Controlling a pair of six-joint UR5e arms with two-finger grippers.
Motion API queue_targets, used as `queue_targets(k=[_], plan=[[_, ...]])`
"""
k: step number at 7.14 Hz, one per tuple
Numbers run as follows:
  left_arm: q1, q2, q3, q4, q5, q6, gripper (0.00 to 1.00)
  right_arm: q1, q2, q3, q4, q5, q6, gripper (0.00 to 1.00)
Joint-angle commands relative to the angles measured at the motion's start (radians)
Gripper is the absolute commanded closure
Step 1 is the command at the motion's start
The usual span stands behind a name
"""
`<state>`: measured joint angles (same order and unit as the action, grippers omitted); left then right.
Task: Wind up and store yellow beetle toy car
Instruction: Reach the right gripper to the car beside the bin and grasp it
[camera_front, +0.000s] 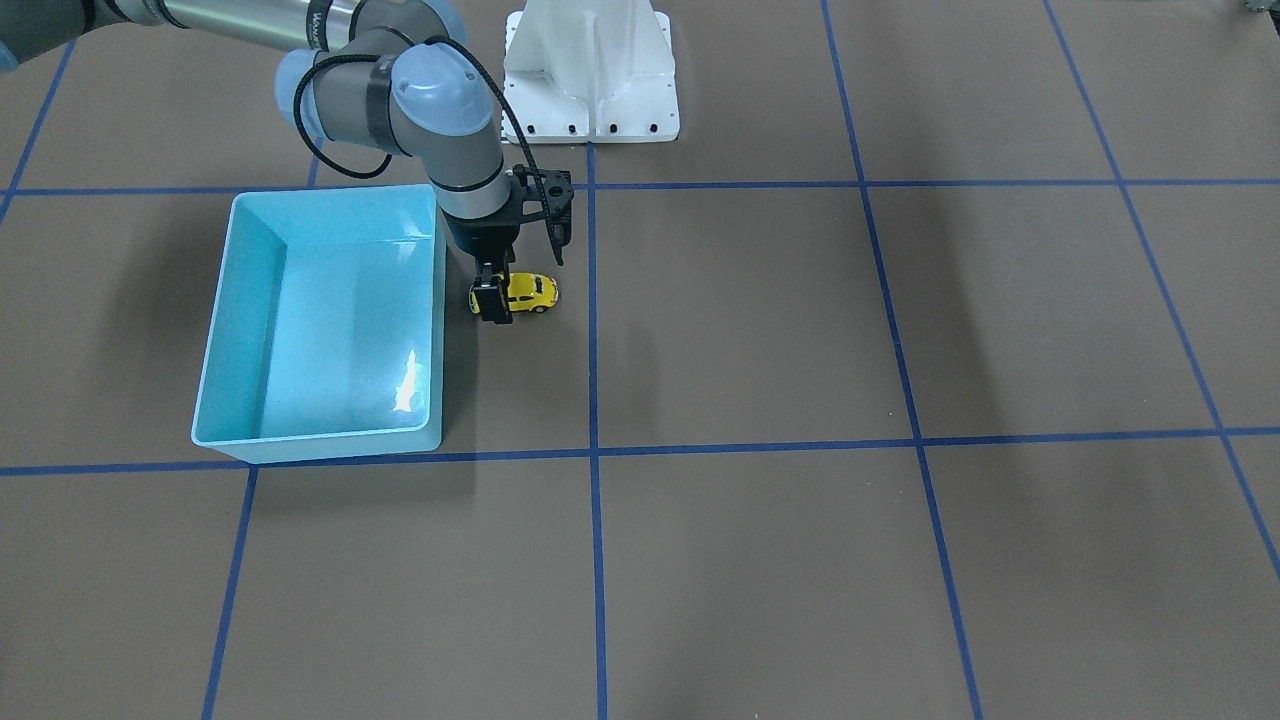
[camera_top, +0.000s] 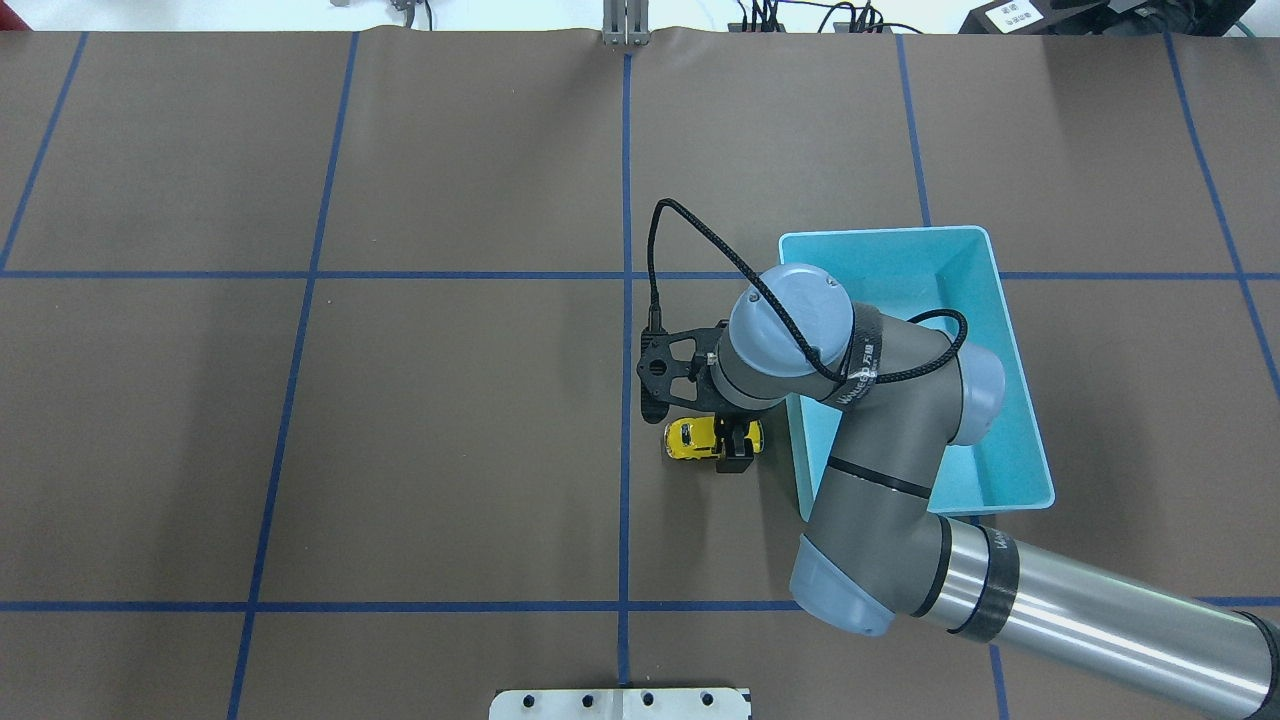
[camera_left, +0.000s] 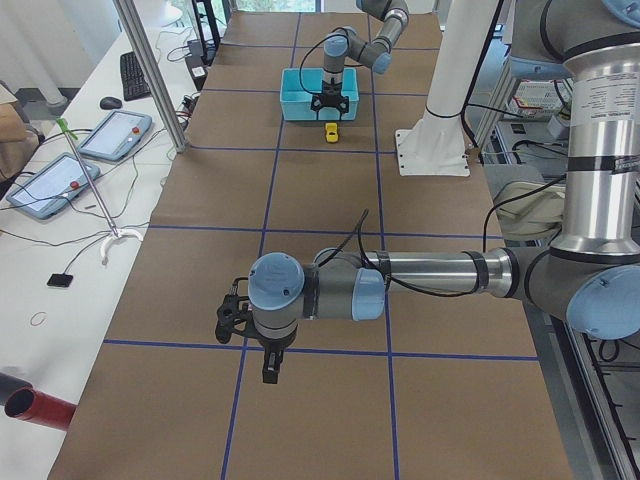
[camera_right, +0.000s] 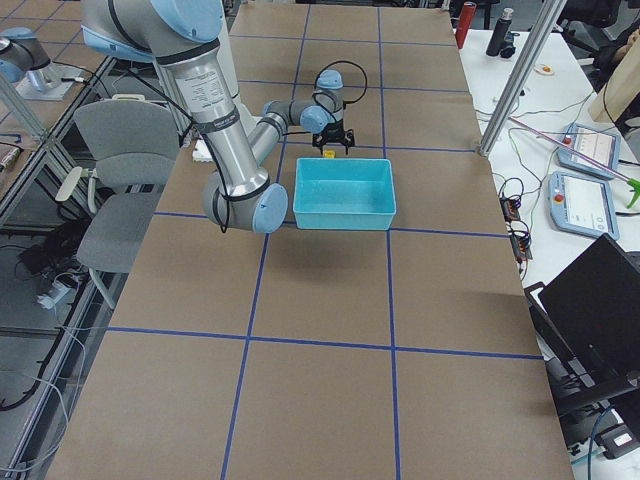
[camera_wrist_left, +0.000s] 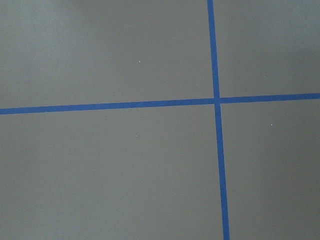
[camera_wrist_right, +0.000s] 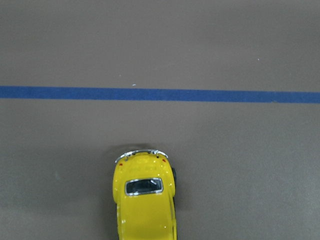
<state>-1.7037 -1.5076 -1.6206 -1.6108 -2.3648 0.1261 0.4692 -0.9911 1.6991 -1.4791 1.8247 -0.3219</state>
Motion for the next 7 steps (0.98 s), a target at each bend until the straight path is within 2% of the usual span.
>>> queue_targets(k=[1, 5, 6, 7], plan=[[0.001, 0.004, -0.001, 0.012, -0.001, -0.006, 0.0, -0.02, 0.0, -0.012, 0.014, -0.019, -0.003, 0.0], [-0.001, 0.049, -0.018, 0.023, 0.002, -0.01, 0.0, -0.044, -0.032, -0.01, 0.045, -0.036, -0.002, 0.0], [-0.002, 0.052, -0.021, 0.017, 0.004, -0.01, 0.0, -0.044, -0.034, -0.013, 0.061, -0.042, 0.0, 0.25], [-0.002, 0.061, -0.021, 0.008, 0.002, -0.007, 0.0, -0.046, -0.034, -0.015, 0.068, -0.047, 0.0, 0.62]])
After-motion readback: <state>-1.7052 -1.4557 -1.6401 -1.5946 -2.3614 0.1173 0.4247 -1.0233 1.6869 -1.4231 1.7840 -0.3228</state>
